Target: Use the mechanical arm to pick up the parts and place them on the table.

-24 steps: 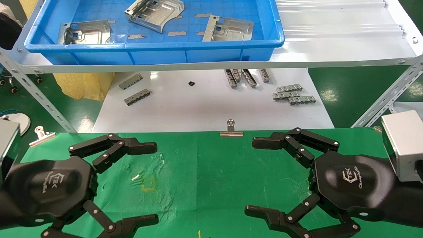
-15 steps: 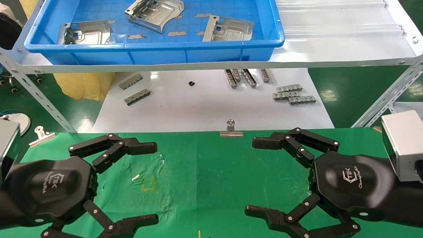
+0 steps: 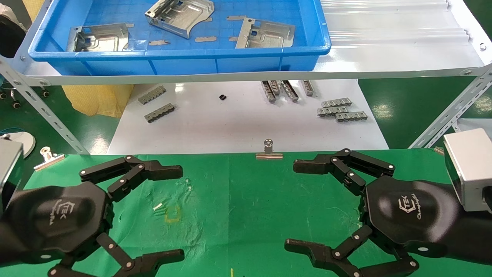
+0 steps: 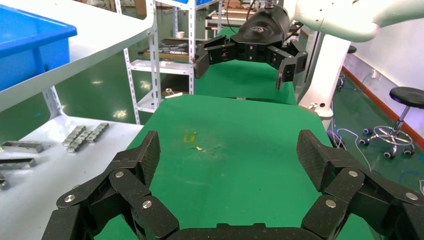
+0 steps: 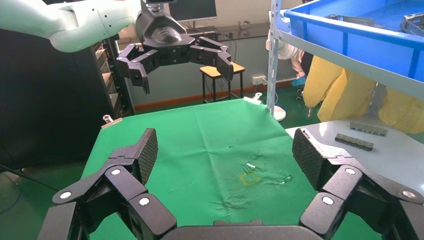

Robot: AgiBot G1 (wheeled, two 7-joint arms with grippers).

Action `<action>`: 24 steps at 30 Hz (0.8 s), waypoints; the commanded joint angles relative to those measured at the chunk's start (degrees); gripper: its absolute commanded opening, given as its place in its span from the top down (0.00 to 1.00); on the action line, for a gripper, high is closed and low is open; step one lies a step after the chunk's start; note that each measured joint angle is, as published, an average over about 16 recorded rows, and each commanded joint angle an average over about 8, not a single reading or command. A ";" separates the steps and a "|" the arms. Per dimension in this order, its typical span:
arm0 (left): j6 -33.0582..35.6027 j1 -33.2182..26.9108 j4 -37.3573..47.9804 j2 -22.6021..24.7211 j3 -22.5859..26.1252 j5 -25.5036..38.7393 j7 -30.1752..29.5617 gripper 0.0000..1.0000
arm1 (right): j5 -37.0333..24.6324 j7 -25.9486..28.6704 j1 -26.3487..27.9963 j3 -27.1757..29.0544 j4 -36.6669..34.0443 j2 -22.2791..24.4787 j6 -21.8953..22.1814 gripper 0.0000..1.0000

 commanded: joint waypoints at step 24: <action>0.00 0.00 0.00 0.00 0.00 0.00 0.00 0.00 | 0.00 0.00 0.00 0.00 0.00 0.00 0.00 0.00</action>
